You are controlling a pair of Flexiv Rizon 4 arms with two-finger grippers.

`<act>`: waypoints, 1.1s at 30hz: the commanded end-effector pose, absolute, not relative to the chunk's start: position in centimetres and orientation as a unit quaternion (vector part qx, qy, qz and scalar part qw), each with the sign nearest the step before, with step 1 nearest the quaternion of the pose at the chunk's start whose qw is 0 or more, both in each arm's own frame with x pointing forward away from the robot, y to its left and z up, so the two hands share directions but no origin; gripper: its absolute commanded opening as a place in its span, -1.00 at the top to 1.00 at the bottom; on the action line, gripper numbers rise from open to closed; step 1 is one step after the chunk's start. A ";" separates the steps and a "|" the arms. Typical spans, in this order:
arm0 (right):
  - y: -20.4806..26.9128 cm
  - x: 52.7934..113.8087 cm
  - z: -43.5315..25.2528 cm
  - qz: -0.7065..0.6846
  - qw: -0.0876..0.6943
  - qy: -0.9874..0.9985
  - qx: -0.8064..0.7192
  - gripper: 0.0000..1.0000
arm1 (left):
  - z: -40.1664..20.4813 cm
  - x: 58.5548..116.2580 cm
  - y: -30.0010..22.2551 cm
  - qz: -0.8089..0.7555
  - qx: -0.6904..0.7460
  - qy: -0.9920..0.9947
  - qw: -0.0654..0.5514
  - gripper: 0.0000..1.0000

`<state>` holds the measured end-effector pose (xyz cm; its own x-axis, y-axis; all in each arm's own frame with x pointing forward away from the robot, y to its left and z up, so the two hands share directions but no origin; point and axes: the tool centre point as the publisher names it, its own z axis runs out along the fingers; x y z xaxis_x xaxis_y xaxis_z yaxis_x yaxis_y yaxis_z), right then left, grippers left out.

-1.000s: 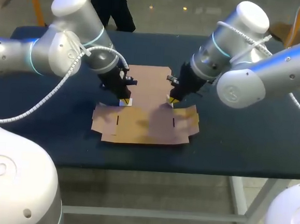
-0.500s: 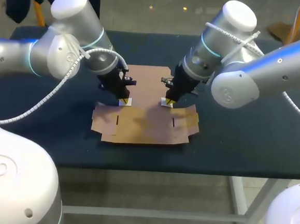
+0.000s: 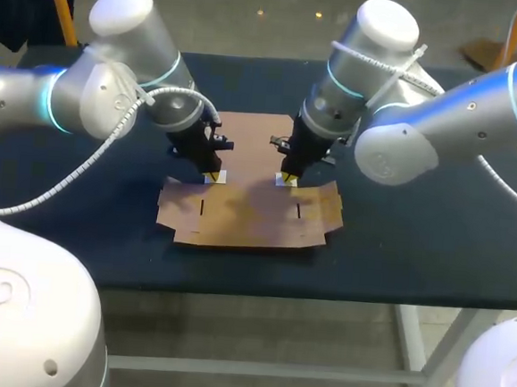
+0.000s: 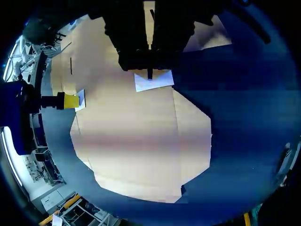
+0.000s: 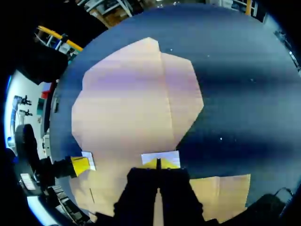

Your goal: Assemble the packaging by folding the flat box into shape, placing the metal phone stand inside, and closing the box properly

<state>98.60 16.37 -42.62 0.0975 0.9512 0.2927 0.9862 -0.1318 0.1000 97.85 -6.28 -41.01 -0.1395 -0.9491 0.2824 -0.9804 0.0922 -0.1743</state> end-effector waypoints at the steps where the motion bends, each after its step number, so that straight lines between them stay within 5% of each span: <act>1: 16.8 98.7 -44.0 -0.137 0.060 -0.656 -0.740 1.00 | -41.8 97.4 -6.4 0.155 0.656 -0.738 0.041 1.00; 16: 16.3 98.9 -41.1 -0.170 0.044 -0.659 -0.731 1.00 | -39.0 96.9 -5.7 0.194 0.654 -0.731 0.012 1.00; 33: 11.0 99.1 -37.5 -0.209 0.123 -0.663 -0.708 1.00 | -33.7 97.3 -2.5 0.199 0.655 -0.729 -0.006 1.00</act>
<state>99.17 12.23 -38.67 0.0394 0.8966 0.4411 0.9851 -0.1087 0.1332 97.89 -3.02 -35.17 -0.1497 -0.9516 0.2683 -0.9515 0.0649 -0.3006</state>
